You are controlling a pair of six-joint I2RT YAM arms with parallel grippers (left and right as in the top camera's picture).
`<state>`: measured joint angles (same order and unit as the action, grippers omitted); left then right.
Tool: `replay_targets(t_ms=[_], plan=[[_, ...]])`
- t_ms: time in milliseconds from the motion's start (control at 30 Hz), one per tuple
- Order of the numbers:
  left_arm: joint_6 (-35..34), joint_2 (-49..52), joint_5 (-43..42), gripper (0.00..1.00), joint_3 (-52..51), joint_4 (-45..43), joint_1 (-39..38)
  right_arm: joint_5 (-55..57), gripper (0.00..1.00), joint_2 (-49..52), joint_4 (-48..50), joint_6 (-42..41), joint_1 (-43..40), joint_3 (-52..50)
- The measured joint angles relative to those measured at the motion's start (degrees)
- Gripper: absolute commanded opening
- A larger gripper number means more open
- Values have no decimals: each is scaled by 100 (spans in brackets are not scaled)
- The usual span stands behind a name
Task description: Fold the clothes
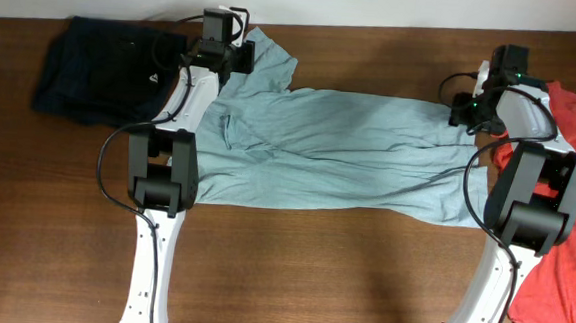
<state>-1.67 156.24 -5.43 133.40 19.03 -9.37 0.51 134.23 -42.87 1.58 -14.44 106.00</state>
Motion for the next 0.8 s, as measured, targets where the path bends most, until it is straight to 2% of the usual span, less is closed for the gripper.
replay_targets(t_ms=[133,233,367,533,800], plan=[[61,0,9,21,0,9,0,0,46,0,20,-9,0,0],[79,0,13,16,0,46,0,-2,45,0,96,-7,0,0],[173,0,39,9,0,103,0,0,35,4,151,4,0,0],[323,0,166,7,50,240,-2,-4,9,9,282,9,0,0],[411,0,269,4,651,761,-2,-17,5,9,304,-9,0,0]])
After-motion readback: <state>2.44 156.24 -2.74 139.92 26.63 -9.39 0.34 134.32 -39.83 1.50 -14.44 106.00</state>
